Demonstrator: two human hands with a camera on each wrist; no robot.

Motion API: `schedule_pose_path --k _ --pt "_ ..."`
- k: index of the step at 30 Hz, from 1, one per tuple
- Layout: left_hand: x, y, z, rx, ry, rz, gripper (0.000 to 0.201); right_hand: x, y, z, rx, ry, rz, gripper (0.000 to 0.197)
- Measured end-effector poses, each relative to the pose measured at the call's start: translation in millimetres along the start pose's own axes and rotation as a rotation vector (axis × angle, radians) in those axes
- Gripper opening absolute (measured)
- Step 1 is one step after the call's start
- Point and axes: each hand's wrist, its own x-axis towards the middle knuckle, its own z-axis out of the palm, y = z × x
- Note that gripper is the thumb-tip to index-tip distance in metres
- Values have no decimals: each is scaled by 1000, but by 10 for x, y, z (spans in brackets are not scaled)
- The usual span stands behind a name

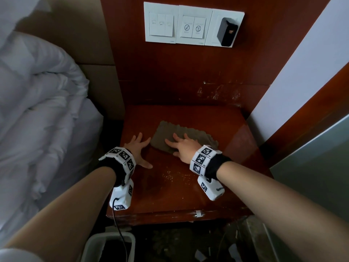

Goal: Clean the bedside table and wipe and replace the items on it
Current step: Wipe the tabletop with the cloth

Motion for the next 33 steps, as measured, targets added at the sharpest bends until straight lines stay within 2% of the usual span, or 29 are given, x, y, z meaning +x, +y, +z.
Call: schedule_pose_path --k 4,7,11,15,18,21,26,31,33 --pt "3 2 -6 12 2 -1 111 -138 58 102 -21 0 -82 59" --pt "-8 7 2 15 12 1 112 -286 147 136 50 64 -80 62" --pt "-23 0 -2 -7 15 4 111 -494 473 190 248 242 132 69" --pt "-69 27 -35 -188 49 -12 100 -677 907 375 411 249 424 94" --pt "-77 168 -80 -321 207 -42 91 -745 1017 488 269 181 449 98" --pt "-33 403 -118 -203 288 62 74 -710 1050 434 225 117 408 97" --pt "97 829 -105 32 168 294 54 -667 1160 376 188 48 369 97" --pt "212 887 -50 201 6 262 55 -655 1191 405 198 60 359 97" --pt "217 855 -70 203 -11 259 56 -646 1185 399 203 68 358 97"
